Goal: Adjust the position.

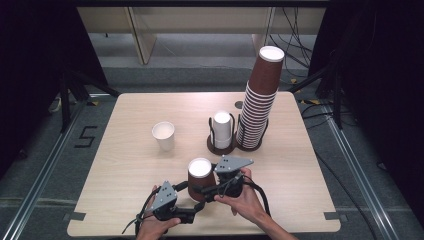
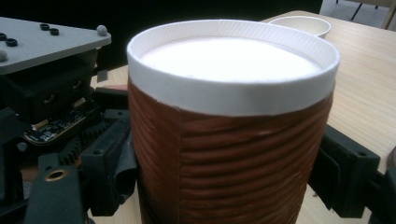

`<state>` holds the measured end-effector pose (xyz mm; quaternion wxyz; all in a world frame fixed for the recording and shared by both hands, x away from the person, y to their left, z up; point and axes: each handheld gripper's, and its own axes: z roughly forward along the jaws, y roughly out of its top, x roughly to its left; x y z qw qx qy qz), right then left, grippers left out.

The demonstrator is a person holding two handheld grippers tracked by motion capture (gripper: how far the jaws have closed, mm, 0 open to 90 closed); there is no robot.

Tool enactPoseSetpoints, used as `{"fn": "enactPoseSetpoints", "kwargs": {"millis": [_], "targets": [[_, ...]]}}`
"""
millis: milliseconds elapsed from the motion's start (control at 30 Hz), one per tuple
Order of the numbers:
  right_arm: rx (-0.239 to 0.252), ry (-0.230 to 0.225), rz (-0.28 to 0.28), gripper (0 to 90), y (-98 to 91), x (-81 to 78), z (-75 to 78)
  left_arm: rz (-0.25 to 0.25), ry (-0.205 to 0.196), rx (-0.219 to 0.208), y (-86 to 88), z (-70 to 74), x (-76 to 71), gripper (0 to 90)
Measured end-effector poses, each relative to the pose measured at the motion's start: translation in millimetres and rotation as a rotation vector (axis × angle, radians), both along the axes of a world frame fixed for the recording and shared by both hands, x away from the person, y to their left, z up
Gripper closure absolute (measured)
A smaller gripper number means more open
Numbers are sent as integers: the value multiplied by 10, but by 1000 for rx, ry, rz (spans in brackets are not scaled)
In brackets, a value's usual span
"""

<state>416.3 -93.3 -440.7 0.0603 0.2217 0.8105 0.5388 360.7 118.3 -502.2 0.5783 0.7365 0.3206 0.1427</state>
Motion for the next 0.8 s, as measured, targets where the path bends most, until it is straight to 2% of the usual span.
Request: {"fn": "enactPoseSetpoints", "kwargs": {"millis": [67,100,133,167,200,233,267,333,400,433,500,533,600,733,800], "targets": [[2,6,2,197,13,-7,-1,3,0,1,0,1,-2,117],[4,-9,10,197,17,-3,-2,3,2,-10,-2,1,3,111],[-3,-11,-4,198,21,-13,-1,6,7,-14,-4,2,5,107],[1,5,5,198,25,-21,3,16,14,-1,-1,9,0,97],[7,-8,10,199,30,-17,-1,18,16,3,-3,8,2,86],[5,6,9,198,34,-27,2,15,18,-8,-16,-2,9,73],[15,-10,18,199,45,-20,-4,22,25,1,-20,1,5,62],[16,7,18,199,54,-33,-4,25,29,5,-25,1,5,42],[16,3,24,199,64,-46,0,15,24,-4,-39,-10,14,28],[32,-4,40,199,83,-49,-6,16,16,-4,-40,-13,13,22],[20,16,31,199,87,-76,8,19,12,-6,-44,-12,13,13],[26,-4,34,199,93,-75,5,19,12,-6,-44,-12,13,12],[36,18,32,199,106,-92,-1,24,4,-6,-55,-14,7,8],[36,1,42,199,110,-94,-8,26,-5,8,-55,-5,-3,2],[48,20,45,199,123,-110,-16,24,-8,5,-56,-6,-3,1]]}}
